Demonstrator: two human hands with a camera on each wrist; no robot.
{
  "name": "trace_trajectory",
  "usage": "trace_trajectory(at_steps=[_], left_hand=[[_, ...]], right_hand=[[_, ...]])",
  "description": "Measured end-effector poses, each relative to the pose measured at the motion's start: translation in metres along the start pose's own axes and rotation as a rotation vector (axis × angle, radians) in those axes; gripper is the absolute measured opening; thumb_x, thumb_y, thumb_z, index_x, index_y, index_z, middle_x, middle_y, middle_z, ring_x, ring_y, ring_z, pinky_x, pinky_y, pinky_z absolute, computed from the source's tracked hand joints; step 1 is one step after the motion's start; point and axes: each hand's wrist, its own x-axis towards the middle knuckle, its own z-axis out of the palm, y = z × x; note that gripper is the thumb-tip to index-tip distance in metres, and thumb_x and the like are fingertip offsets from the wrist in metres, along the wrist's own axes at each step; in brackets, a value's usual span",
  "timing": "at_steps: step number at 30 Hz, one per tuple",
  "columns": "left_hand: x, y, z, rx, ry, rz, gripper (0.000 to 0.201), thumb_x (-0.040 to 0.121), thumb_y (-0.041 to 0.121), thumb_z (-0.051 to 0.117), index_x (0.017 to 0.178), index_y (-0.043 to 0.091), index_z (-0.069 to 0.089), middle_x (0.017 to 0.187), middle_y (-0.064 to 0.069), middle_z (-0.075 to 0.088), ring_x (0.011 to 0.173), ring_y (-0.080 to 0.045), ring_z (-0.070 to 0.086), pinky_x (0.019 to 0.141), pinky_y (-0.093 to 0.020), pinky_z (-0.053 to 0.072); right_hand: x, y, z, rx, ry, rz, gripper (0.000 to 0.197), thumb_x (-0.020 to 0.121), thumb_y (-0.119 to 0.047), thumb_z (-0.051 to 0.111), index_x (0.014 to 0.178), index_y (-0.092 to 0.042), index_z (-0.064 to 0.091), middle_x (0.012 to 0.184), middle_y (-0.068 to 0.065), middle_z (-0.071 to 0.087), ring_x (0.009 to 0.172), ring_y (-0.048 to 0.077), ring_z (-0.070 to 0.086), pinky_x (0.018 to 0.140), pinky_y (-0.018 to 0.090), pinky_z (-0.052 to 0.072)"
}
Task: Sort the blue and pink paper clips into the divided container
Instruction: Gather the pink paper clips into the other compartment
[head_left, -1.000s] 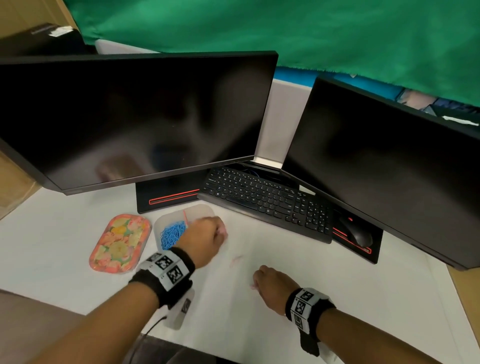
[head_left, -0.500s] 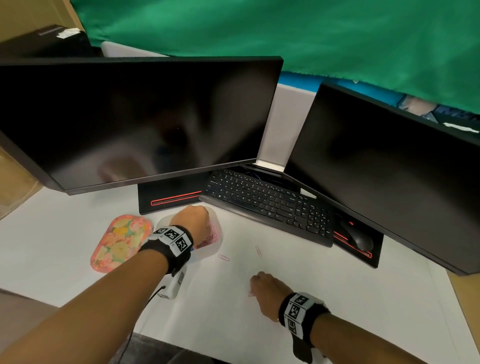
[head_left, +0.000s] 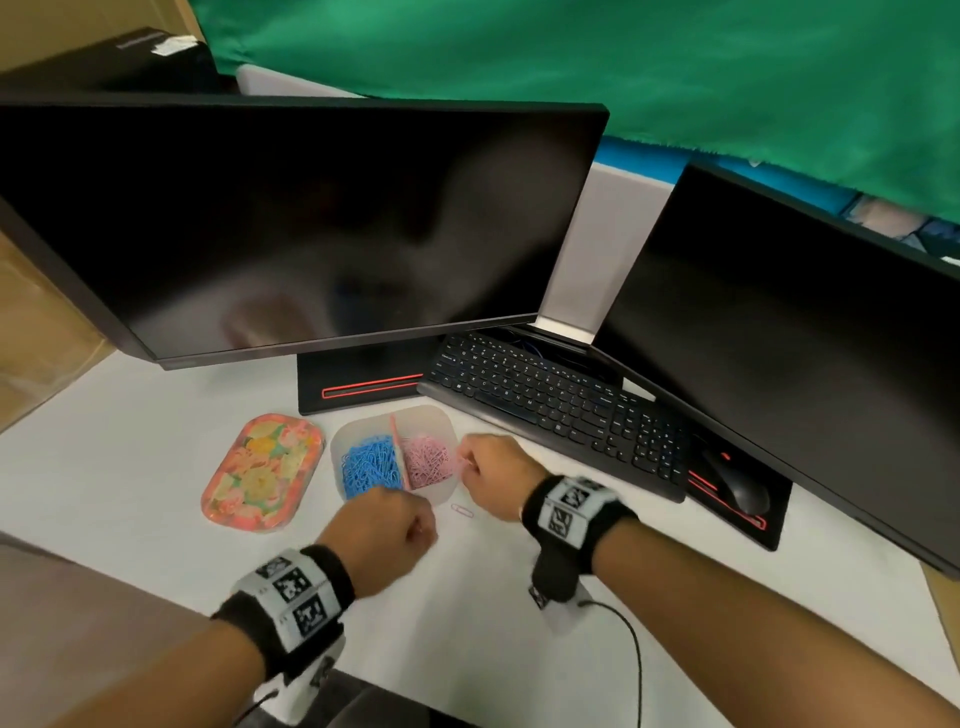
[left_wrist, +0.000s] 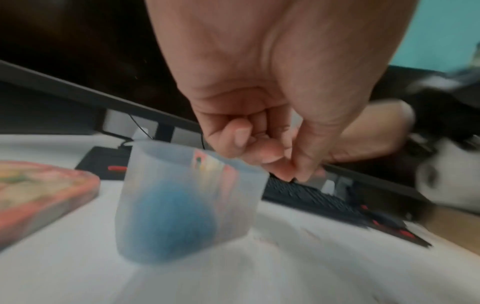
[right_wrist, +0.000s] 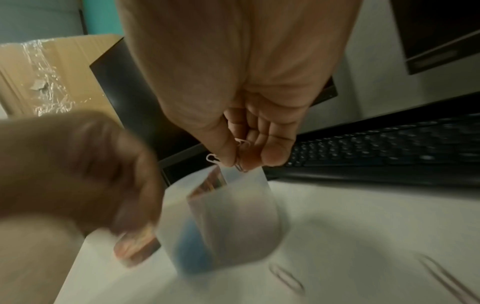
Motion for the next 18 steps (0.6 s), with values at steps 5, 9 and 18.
trace_trajectory(at_steps=[5,9,18], left_hand=[[0.017,0.013,0.047,0.187,-0.117,0.059,0.037,0.092,0.022,0.045,0.128,0.02,0.052,0.129,-0.001,0.05,0.113,-0.022,0.054,0.093,-0.036,0.048],[0.039,0.024,0.061,0.371,-0.147,0.087,0.048,0.087,0.004,0.049,0.134,0.007,0.042,0.139,-0.01,0.038,0.118,-0.028,0.046,0.093,-0.039,0.048],[0.064,0.03,0.073,0.473,-0.179,0.071,0.032,0.089,0.001,0.045,0.119,0.005,0.051,0.121,-0.014,0.051,0.109,-0.03,0.053,0.082,-0.04,0.051]], right_hand=[[0.043,-0.032,0.0,-0.013,-0.017,0.0,0.019,0.09,-0.01,0.051,0.103,-0.012,0.064,0.109,0.008,0.064,0.096,0.025,0.062,0.082,0.032,0.053],[0.044,-0.022,-0.008,0.102,0.098,0.067,0.025,0.088,-0.012,0.05,0.108,-0.015,0.066,0.11,0.006,0.065,0.096,0.024,0.064,0.088,0.035,0.054],[-0.004,0.088,0.021,-0.078,0.06,0.402,0.018,0.085,-0.008,0.051,0.096,-0.007,0.066,0.103,0.012,0.066,0.092,0.027,0.065,0.082,0.031,0.055]])
